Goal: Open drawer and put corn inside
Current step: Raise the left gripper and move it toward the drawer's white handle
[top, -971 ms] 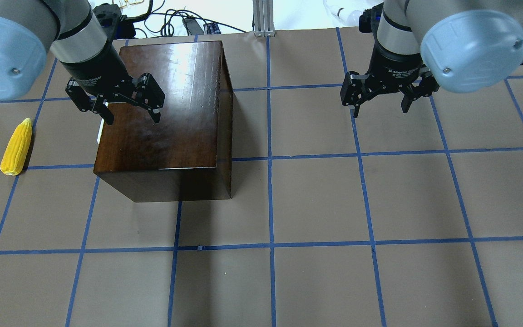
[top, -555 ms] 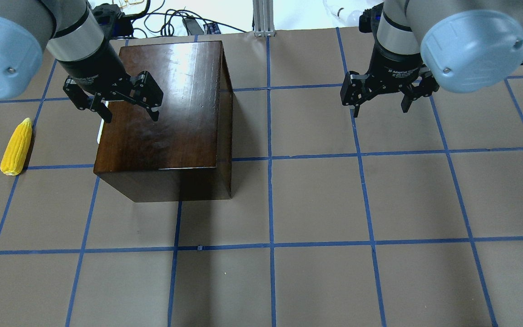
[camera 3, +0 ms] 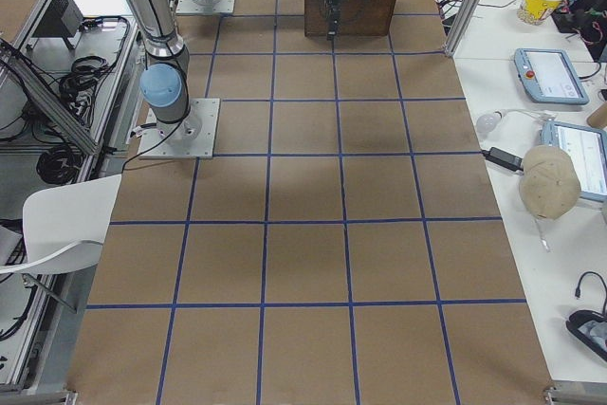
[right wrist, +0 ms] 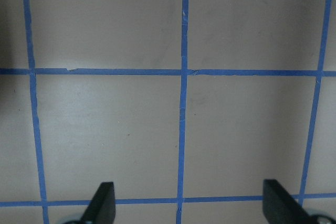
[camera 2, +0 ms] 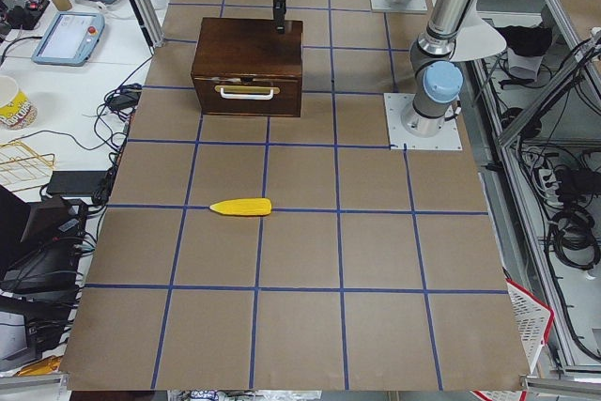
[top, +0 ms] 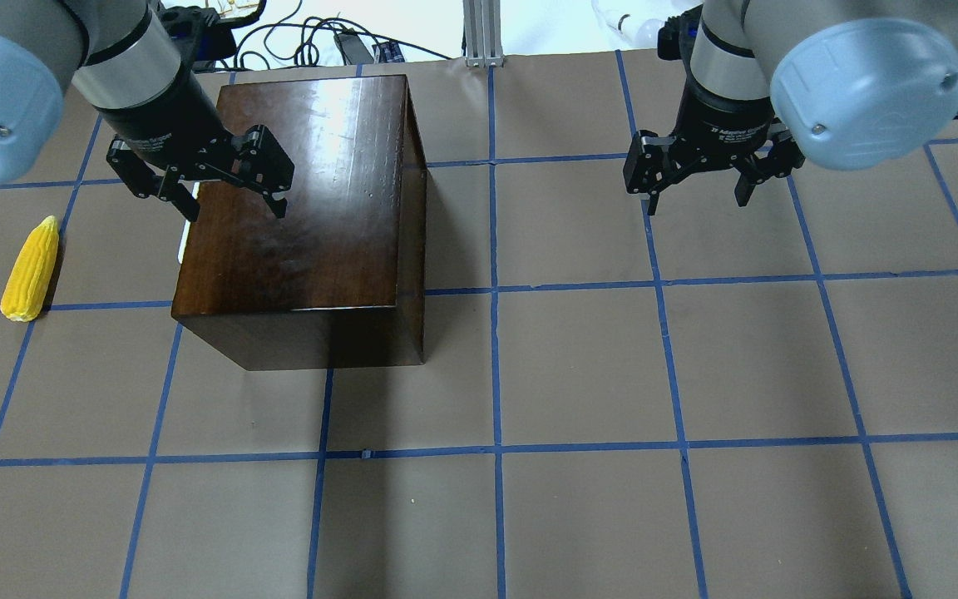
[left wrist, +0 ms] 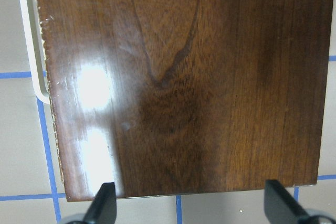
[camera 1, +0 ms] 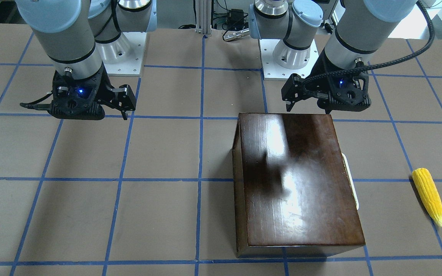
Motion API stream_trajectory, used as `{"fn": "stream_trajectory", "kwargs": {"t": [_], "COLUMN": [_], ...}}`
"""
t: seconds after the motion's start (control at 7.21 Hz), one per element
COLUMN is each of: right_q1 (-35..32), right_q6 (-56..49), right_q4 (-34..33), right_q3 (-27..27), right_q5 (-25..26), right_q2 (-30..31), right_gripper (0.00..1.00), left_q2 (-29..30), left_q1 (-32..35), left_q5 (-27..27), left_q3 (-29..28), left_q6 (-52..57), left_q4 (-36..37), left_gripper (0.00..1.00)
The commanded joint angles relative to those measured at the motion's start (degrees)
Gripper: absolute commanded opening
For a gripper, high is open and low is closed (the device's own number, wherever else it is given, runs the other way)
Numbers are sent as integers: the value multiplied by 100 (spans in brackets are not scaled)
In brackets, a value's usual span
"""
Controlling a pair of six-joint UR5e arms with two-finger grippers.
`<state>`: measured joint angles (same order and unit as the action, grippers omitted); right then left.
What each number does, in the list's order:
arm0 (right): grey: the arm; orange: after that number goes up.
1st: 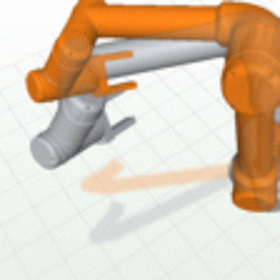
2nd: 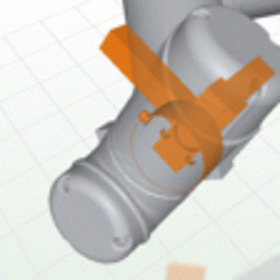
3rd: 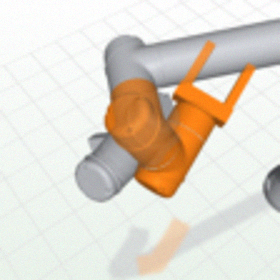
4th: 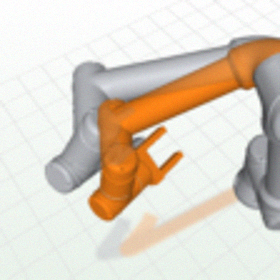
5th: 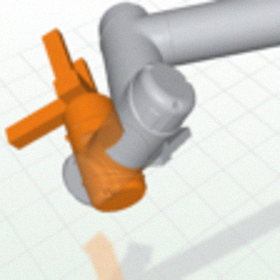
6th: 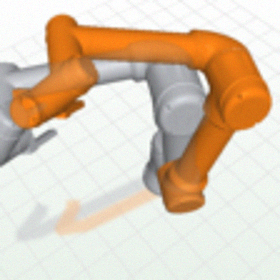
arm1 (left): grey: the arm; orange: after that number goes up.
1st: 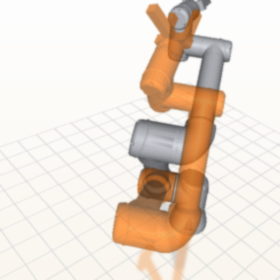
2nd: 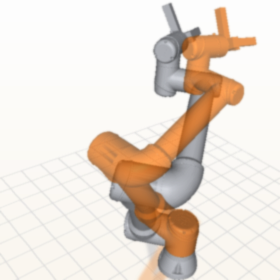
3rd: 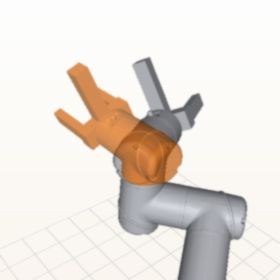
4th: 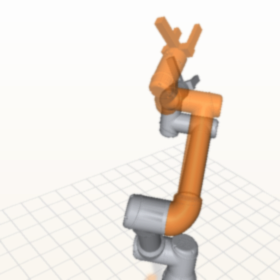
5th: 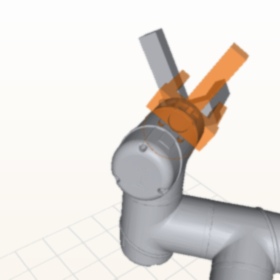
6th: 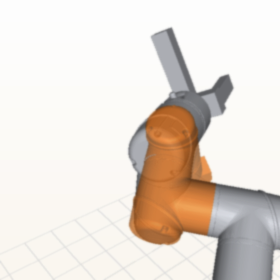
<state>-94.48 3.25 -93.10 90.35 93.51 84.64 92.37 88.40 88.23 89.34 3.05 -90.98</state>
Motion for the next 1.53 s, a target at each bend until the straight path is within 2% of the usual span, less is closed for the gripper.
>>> {"fn": "stream_trajectory", "kwargs": {"t": [0.0,0.83,1.39], "right_q1": [0,0,0], "right_q6": [0,0,0], "right_q4": [-6,3,-6], "right_q3": [0,0,0], "right_q5": [0,0,9], "right_q2": [0,0,0], "right_gripper": [100,100,100], "left_q2": [-9,53,307], "left_q1": [2,-76,-804], "left_q5": [-7,-78,-227], "left_q3": [-4,-179,-812], "left_q6": [-6,-41,37], "left_q4": [45,45,-43], "left_gripper": [100,100,100]}}
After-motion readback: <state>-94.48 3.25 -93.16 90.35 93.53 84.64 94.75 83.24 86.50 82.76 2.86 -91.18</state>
